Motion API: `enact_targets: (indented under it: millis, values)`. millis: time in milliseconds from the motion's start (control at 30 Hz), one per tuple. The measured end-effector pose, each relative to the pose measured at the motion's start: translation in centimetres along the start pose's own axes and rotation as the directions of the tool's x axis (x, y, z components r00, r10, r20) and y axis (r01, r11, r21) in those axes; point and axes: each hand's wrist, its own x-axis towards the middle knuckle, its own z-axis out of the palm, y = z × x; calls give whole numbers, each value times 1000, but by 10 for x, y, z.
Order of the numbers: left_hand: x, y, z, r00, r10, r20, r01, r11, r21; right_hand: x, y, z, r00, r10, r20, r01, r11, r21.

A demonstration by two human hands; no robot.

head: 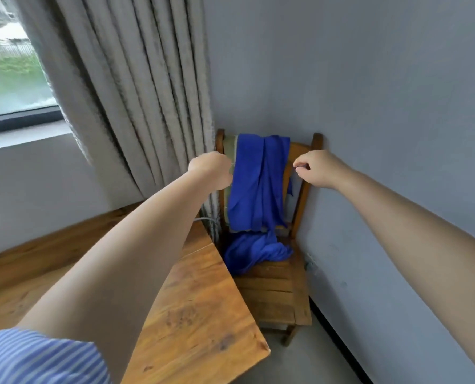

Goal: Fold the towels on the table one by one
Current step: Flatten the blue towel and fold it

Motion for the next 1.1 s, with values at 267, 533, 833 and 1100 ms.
enact_targets:
  millis: [267,533,833,1100]
  values:
    - [105,16,40,996,76,38,-69,985,-157,75,42,39,983,180,16,-181,981,71]
    - [189,26,76,992,-101,71,121,903,-413,183,79,71,955,285,-83,-266,945,191]
    - [252,64,100,989,-144,42,136,744,-655,250,119,101,940,292,-177,-269,952,144]
    - [272,78,117,972,-234,5,173,701,-691,244,146,111,925,303,-230,-192,894,405]
